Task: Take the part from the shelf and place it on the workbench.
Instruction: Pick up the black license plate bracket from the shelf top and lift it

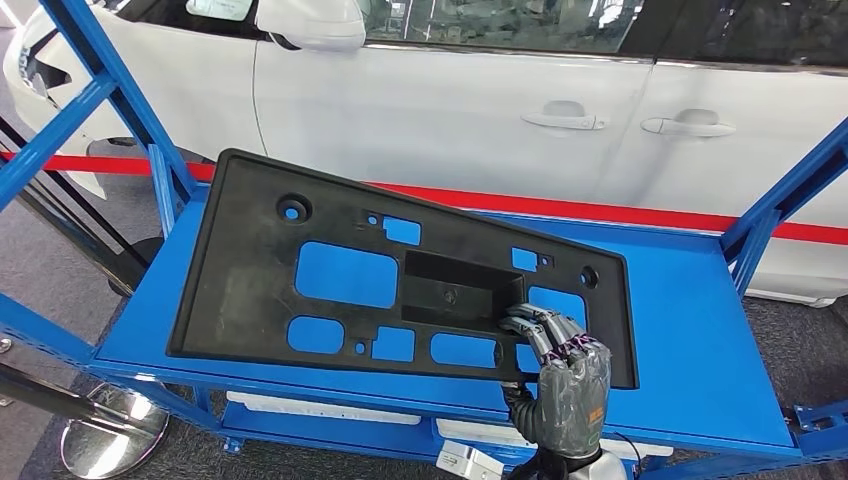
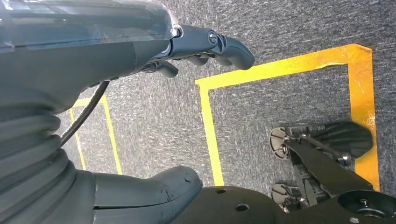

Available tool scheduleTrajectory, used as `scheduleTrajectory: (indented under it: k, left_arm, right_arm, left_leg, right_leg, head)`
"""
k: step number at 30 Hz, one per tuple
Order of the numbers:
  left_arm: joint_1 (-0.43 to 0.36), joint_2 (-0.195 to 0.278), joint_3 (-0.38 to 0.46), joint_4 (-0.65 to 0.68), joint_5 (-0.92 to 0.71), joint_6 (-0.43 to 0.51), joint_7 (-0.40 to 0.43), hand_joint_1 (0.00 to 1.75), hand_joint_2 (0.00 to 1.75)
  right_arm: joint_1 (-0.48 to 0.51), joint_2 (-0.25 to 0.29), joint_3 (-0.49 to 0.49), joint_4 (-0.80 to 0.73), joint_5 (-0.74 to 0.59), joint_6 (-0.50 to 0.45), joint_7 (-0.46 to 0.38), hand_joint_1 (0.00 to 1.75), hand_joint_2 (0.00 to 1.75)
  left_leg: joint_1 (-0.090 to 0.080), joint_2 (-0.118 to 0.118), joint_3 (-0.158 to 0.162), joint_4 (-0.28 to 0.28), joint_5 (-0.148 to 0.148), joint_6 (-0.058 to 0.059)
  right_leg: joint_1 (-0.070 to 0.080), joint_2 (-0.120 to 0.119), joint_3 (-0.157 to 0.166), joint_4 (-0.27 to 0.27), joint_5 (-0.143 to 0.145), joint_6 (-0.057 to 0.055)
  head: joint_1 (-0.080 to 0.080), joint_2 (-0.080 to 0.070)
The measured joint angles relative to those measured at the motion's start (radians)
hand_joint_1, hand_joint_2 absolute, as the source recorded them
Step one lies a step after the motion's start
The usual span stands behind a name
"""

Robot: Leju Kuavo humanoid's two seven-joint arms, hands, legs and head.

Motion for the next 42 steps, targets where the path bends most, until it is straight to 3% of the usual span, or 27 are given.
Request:
scheduleTrajectory:
  k: [42]
  left_arm:
    - [-0.001, -0.013, 0.036, 0.000, 0.002, 0.046, 0.027, 0.00, 1.75]
  right_arm:
    - [-0.002, 0.000, 0.005, 0.000, 0.004, 0.000, -0.005, 1.75, 1.75]
  left_leg:
    - [0.000, 0.000, 0.000, 0.000, 0.000, 0.000]
  right_leg:
    - [0.000, 0.000, 0.000, 0.000, 0.000, 0.000]
  head:
    - [0.000, 0.000]
